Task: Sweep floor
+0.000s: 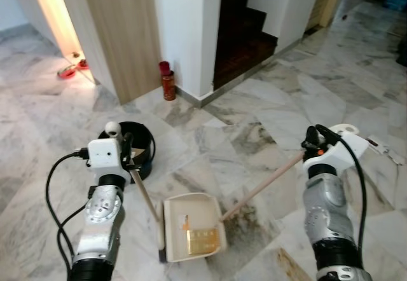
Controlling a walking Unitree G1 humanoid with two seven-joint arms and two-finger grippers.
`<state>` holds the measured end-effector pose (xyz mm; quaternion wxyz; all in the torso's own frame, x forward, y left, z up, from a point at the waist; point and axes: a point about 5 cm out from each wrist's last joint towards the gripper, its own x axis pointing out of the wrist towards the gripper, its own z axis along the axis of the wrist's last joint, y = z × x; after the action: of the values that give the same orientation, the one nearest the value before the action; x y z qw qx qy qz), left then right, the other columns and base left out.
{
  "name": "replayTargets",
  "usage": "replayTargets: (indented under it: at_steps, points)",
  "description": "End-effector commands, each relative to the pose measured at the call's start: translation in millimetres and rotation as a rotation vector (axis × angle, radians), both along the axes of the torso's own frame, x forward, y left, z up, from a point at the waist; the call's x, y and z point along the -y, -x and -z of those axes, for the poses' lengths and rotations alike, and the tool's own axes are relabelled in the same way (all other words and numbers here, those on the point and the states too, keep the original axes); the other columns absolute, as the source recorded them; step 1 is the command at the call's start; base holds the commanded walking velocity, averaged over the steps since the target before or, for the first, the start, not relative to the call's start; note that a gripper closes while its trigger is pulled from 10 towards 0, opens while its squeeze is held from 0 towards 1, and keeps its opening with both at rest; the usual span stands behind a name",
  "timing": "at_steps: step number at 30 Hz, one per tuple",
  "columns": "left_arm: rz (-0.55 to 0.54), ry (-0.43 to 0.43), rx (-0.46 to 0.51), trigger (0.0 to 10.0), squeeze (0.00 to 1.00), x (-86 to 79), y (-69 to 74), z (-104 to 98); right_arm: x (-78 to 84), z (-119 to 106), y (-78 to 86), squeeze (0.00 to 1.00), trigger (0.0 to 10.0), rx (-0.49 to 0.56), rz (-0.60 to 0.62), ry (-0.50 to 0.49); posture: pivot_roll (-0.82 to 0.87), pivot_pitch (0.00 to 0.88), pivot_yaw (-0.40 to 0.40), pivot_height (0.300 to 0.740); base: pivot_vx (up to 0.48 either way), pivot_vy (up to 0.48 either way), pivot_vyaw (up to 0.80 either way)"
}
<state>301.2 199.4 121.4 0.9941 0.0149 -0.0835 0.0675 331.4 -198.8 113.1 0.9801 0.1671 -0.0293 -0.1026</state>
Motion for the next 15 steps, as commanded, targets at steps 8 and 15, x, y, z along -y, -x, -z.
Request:
replayTargets:
  at_steps: [8,15]
  points:
    - [0.016,-0.019,0.035,10.0,0.0,3.8,-2.0,-9.7,3.1,-11.2,-1.1,0.0,10.0,0.059,0.015,-0.033,-0.01,0.0,0.002,0.74,0.0,0.367,0.0]
    - [0.013,-0.02,0.033,10.0,0.0,3.4,-1.5,-9.4,3.8,-10.6,-0.9,0.0,10.0,0.057,0.018,-0.037,-0.01,0.0,0.001,0.74,0.0,0.365,0.0]
